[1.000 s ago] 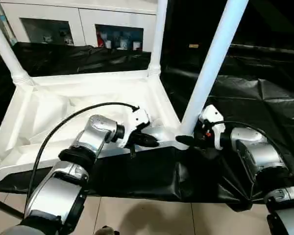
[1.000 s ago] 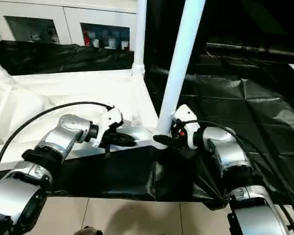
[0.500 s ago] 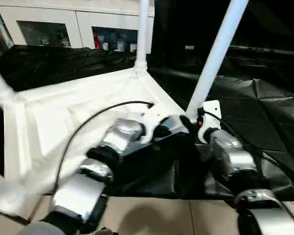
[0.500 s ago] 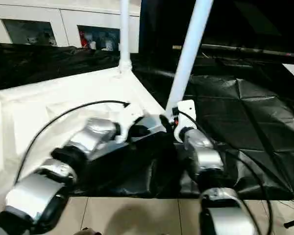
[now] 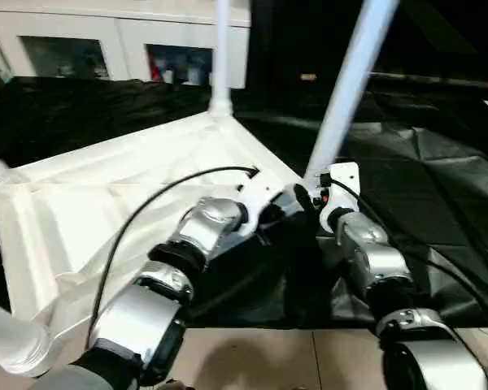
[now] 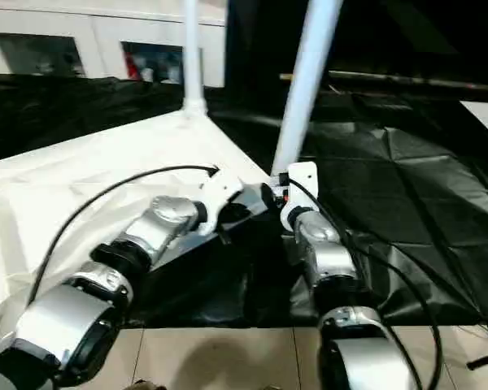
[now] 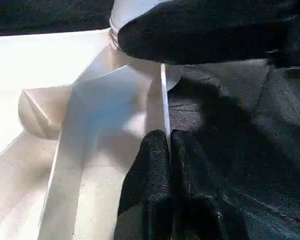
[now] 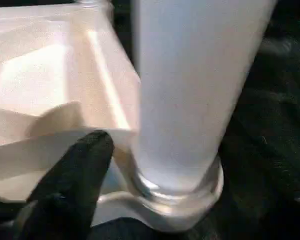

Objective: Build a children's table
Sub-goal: Rotate leg to tighten

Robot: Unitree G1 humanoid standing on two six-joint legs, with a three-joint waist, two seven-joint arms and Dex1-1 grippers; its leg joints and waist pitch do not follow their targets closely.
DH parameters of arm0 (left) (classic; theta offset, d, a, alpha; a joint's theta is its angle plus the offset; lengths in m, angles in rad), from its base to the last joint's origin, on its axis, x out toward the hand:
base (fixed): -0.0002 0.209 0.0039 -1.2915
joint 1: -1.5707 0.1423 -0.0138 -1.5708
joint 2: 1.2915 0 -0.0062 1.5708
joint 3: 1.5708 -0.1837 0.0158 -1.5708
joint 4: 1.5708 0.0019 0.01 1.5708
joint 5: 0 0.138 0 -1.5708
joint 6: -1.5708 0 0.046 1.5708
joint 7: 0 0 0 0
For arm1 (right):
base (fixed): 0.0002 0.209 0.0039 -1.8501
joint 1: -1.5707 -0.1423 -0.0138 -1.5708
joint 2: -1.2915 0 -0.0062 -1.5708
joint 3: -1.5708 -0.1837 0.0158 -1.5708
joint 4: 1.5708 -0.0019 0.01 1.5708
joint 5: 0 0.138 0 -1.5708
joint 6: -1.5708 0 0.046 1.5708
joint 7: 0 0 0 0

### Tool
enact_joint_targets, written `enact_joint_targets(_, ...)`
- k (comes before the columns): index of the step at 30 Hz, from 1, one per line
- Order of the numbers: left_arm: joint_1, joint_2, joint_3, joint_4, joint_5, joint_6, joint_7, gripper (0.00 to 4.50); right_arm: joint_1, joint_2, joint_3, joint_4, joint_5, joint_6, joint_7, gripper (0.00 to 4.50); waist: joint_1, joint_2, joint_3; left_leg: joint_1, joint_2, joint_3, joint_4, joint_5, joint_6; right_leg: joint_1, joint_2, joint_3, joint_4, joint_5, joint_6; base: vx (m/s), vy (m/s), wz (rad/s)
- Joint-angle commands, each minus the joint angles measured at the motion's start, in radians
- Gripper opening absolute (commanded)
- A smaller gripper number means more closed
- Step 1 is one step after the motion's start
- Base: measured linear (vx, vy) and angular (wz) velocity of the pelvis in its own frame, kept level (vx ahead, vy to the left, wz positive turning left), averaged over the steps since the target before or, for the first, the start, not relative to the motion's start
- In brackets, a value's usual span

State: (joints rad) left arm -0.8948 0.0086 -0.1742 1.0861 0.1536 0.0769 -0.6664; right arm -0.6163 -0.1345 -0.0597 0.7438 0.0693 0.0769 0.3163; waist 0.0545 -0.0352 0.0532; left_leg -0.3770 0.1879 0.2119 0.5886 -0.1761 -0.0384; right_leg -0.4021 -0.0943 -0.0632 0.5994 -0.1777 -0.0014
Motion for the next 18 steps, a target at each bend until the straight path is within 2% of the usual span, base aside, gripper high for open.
enact_joint_targets(1, 0.001, 0.024, 0.033, -0.003, -0.041, -0.088, -0.051, 0.0, 0.017, -0.083, 0.037, -0.127, 0.007, 0.044, 0.144, 4.05, 0.004, -0.013, -0.062, 0.016, 0.044, -0.029, -0.072, -0.243, 0.051, 0.042, -0.06, 0.041, -0.084, -0.268, -0.18, 0.0, 0.0, 0.0)
enact_joint_targets(2, 0.001, 0.032, 0.034, -0.003, -0.042, -0.092, -0.064, 0.0, 0.023, -0.102, 0.045, -0.149, 0.008, 0.059, 0.178, 4.17, 0.007, -0.016, -0.064, 0.016, 0.044, -0.025, -0.068, -0.211, 0.071, 0.044, -0.06, 0.044, -0.079, -0.227, -0.185, 0.0, 0.0, 0.0)
enact_joint_targets(6, 0.007, 0.079, 0.035, -0.018, -0.063, -0.132, -0.19, 0.0, 0.072, -0.236, 0.121, -0.249, 0.025, 0.127, 0.439, 4.38, 0.007, -0.018, -0.066, 0.009, 0.043, -0.026, -0.062, -0.168, 0.097, 0.049, -0.061, 0.041, -0.072, -0.187, -0.204, 0.0, 0.0, 0.0)
enact_joint_targets(7, 0.009, 0.083, 0.035, -0.02, -0.066, -0.136, -0.205, 0.0, 0.077, -0.25, 0.129, -0.257, 0.027, 0.131, 0.466, 4.38, 0.012, -0.017, -0.069, 0.011, 0.043, -0.026, -0.059, -0.157, 0.107, 0.051, -0.06, 0.04, -0.07, -0.165, -0.214, 0.0, 0.0, 0.0)
enact_joint_targets(8, 0.013, 0.095, 0.031, -0.028, -0.071, -0.136, -0.247, 0.0, 0.087, -0.281, 0.148, -0.273, 0.025, 0.123, 0.52, 4.45, 0.011, -0.018, -0.068, 0.012, 0.046, -0.024, -0.058, -0.149, 0.111, 0.048, -0.061, 0.042, -0.068, -0.144, -0.226, 0.0, 0.0, 0.0)
enact_joint_targets(9, 0.024, 0.113, 0.018, -0.043, -0.079, -0.141, -0.326, 0.0, 0.1, -0.326, 0.175, -0.292, 0.015, 0.104, 0.589, 4.45, 0.012, -0.019, -0.07, 0.008, 0.046, -0.025, -0.057, -0.127, 0.121, 0.05, -0.059, 0.04, -0.06, -0.1, -0.247, 0.0, 0.0, 0.0)
enact_joint_targets(11, 0.032, 0.126, 0.007, -0.054, -0.084, -0.146, -0.388, 0.0, 0.107, -0.353, 0.188, -0.307, 0.011, 0.094, 0.625, 4.45, 0.015, -0.02, -0.069, 0.008, 0.048, -0.023, -0.054, -0.115, 0.134, 0.049, -0.059, 0.039, -0.055, -0.065, -0.267, 0.0, 0.0, 0.0)
enact_joint_targets(13, 0.043, 0.137, 0.001, -0.071, -0.096, -0.139, -0.45, 0.0, 0.108, -0.373, 0.193, -0.317, 0.022, 0.108, 0.665, 4.45, 0.016, -0.022, -0.068, 0.01, 0.049, -0.022, -0.055, -0.125, 0.133, 0.047, -0.059, 0.038, -0.056, -0.082, -0.276, 0.0, 0.0, 0.0)
enact_joint_targets(15, 0.063, 0.151, -0.011, -0.108, -0.12, -0.115, -0.56, 0.0, 0.102, -0.394, 0.199, -0.314, 0.029, 0.115, 0.711, 4.45, 0.025, -0.018, -0.066, 0.014, 0.054, -0.02, -0.056, -0.14, 0.124, 0.045, -0.06, 0.039, -0.057, -0.112, -0.279, 0.0, 0.0, 0.0)
enact_joint_targets(18, 0.079, 0.161, -0.033, -0.135, -0.126, -0.099, -0.631, 0.0, 0.094, -0.391, 0.202, -0.3, 0.022, 0.103, 0.721, 4.45, 0.041, -0.015, -0.062, 0.023, 0.057, -0.016, -0.058, -0.172, 0.097, 0.036, -0.061, 0.042, -0.062, -0.165, -0.274, 0.0, 0.0, 0.0)
